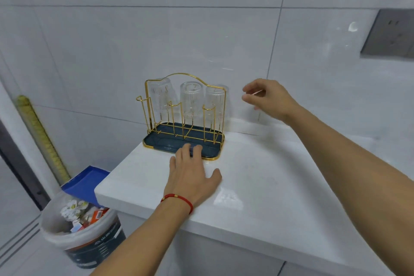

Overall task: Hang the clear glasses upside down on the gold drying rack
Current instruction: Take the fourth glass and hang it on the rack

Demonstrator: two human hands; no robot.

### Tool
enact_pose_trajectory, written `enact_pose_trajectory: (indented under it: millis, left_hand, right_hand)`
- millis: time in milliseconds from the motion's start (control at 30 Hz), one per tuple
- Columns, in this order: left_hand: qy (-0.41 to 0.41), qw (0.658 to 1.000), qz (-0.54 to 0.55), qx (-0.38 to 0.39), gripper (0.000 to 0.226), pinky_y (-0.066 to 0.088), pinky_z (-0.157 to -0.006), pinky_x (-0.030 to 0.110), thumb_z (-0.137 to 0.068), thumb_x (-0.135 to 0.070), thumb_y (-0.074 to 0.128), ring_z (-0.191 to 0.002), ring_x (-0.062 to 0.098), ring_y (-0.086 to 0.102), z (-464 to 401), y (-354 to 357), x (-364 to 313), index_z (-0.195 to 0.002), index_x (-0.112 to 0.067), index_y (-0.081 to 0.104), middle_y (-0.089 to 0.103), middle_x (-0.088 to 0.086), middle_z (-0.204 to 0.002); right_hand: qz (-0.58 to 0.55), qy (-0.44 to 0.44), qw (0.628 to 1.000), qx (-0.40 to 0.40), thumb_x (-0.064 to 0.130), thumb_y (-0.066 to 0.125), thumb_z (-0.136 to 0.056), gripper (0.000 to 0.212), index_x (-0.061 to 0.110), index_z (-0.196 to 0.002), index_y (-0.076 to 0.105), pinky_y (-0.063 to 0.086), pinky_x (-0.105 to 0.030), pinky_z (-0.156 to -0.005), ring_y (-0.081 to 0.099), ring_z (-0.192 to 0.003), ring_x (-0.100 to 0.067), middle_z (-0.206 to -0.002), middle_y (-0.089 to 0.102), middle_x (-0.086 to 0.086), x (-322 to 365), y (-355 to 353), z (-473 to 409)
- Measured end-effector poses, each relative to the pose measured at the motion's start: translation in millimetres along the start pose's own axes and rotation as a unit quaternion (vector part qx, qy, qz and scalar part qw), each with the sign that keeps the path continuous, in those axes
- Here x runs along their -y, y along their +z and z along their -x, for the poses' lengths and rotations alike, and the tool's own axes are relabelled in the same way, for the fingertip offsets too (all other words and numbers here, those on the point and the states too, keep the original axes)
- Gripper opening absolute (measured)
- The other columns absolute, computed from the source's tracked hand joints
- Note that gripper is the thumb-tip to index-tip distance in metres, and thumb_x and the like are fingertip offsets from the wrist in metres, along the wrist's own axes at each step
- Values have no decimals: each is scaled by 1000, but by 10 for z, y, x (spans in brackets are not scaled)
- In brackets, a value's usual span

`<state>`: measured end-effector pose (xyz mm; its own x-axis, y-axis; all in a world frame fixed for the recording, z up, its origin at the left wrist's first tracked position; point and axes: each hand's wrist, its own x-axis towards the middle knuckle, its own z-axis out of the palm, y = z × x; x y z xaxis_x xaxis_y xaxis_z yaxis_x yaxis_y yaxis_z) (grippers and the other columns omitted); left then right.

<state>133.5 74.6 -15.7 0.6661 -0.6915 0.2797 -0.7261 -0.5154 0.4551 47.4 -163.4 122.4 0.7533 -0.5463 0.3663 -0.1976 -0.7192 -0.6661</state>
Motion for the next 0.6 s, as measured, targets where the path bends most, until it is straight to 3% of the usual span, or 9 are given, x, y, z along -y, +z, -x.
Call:
enact_pose_trajectory:
  millis: [133,267,367,467,600]
  left_hand:
    - [3,995,95,-40,66,38,-108,37,-90,-40,66,-140,24,32,46,-75,9,-145,-19,36,38,6,-151]
    - [31,988,144,-38,57,34,-95,30,-86,-43,61,-133,25,38,99,-29,-387,-136,-20,48,50,3,-140]
    - [129,977,168,11,52,30,-100,24,-85,-41,58,-136,18,34,207,189,-1080,-133,-22,51,50,-2,-140]
    - [212,961,168,48,46,36,-106,30,-92,-35,60,-138,15,32,277,450,-1758,-136,-24,50,47,-4,-145]
    - [247,953,147,98,47,38,-111,37,-93,-33,59,-142,20,33,255,803,-2263,-138,-20,50,47,1,-148]
  right_hand:
    - [154,-10,988,17,26,67,-94,39,26,-132,58,53,-39,-96,64,-109,-13,-131,59,7,-571,88,1173]
    - [157,51,985,-39,18,66,-93,41,21,-134,59,45,-32,-100,57,-123,-17,-135,58,4,-974,-121,1882]
    - [149,129,970,-143,13,63,-92,38,16,-130,61,41,-28,-96,57,-123,-21,-131,62,-2,-1202,-423,2073]
    - [125,208,930,-275,8,60,-90,34,13,-124,61,40,-29,-88,58,-117,-26,-123,62,-6,-1422,-679,2241]
    - [44,311,841,-441,8,64,-89,40,7,-128,54,36,-30,-85,52,-118,-33,-129,52,-15,-1502,-832,2307]
